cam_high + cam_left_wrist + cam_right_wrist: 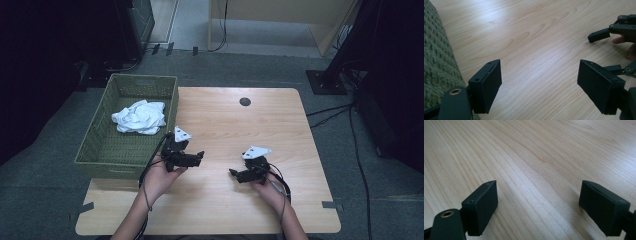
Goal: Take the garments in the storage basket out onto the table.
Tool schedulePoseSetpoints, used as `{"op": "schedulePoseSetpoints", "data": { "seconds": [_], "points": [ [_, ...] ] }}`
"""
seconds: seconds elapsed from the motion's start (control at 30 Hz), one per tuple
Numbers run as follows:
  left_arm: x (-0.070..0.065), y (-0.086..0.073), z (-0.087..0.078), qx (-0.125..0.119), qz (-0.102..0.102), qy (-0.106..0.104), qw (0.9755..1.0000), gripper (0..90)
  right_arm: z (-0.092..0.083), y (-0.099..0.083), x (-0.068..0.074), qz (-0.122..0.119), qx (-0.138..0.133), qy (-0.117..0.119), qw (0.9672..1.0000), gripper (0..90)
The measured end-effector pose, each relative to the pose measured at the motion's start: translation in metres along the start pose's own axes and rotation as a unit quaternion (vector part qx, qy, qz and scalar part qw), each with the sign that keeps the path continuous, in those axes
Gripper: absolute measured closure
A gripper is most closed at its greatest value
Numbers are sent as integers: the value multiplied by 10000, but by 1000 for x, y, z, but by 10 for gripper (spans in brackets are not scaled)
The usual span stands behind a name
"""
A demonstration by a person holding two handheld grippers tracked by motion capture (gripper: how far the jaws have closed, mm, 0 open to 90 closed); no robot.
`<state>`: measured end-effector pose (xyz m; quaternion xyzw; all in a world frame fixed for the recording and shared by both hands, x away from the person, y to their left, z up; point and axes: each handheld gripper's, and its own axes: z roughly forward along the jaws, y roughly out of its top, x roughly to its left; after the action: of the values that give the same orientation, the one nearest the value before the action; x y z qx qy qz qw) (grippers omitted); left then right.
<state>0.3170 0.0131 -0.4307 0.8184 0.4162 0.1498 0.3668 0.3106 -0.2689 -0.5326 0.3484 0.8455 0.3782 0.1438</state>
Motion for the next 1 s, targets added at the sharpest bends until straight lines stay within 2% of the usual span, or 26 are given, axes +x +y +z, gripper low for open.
{"op": "schedulePoseSetpoints", "data": {
  "seconds": [0.4,0.57,1.0],
  "points": [
    [6,1,-7,-53,-39,29,10000,202,0,0,0,-5,-3,-3,10000,159],
    [8,2,-10,-91,50,36,9999,202,0,0,0,-7,-4,-3,10000,159],
    [17,3,-17,-213,-49,43,9998,202,0,0,0,-6,-5,-3,10000,158]
  ]
}}
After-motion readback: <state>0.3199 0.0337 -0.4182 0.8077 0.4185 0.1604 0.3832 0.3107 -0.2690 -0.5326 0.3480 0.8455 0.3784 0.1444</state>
